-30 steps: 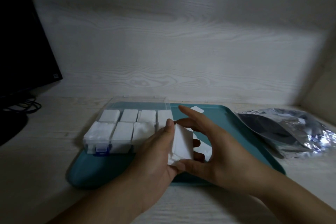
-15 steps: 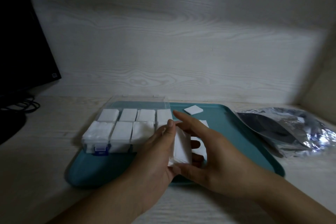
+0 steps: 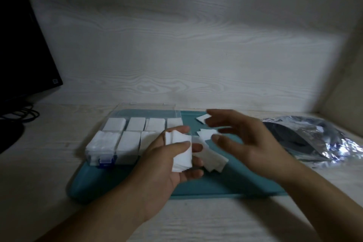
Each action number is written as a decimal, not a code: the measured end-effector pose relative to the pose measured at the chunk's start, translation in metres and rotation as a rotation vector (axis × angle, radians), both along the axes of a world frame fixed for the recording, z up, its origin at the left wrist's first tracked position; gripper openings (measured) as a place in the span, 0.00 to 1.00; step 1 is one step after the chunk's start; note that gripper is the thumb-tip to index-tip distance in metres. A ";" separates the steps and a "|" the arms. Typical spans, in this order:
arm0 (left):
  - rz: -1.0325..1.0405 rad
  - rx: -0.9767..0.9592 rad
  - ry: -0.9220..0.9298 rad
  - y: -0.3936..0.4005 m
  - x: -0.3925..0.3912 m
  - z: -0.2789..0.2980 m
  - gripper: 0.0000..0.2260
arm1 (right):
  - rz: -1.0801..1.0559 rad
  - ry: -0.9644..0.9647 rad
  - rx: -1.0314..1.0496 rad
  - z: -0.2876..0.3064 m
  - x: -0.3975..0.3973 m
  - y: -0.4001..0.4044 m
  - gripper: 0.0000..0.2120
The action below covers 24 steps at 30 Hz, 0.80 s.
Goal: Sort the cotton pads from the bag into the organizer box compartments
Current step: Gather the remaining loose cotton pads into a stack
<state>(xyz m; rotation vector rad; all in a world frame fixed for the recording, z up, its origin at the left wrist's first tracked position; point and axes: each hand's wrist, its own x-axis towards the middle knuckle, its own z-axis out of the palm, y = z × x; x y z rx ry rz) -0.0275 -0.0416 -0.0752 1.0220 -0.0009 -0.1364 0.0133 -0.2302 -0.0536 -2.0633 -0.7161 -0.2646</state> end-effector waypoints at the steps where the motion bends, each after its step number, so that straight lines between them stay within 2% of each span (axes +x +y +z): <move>1: 0.010 -0.001 0.006 0.002 0.001 0.001 0.12 | -0.126 -0.048 -0.063 0.000 0.008 -0.007 0.19; 2: 0.026 0.007 0.007 0.003 0.002 0.001 0.10 | -0.215 -0.069 -0.155 -0.001 0.014 -0.012 0.16; 4: 0.057 0.027 -0.007 0.003 0.003 0.002 0.06 | -0.243 0.001 -0.320 -0.007 0.019 -0.014 0.17; 6: 0.071 0.034 -0.015 0.003 0.003 0.004 0.10 | -0.187 0.107 -0.445 -0.016 0.019 -0.008 0.21; 9: 0.120 0.036 0.005 0.004 0.004 0.007 0.16 | -0.134 0.094 -0.530 -0.028 0.016 0.005 0.26; 12: 0.146 0.040 0.014 0.003 0.006 0.007 0.18 | -0.198 0.132 -0.538 -0.030 0.015 0.010 0.27; 14: 0.140 0.043 0.018 0.002 0.006 0.005 0.18 | -0.210 0.254 -0.494 -0.027 0.016 0.009 0.24; 16: 0.122 0.046 0.012 0.001 0.006 0.004 0.18 | -0.193 0.349 -0.389 -0.022 0.015 0.007 0.15; 19: 0.063 0.024 0.016 0.002 0.006 0.003 0.17 | -0.238 0.308 -0.230 -0.012 0.016 0.002 0.05; 24: 0.006 -0.010 -0.001 0.003 0.002 0.001 0.14 | -0.155 0.333 0.140 0.008 0.011 -0.007 0.07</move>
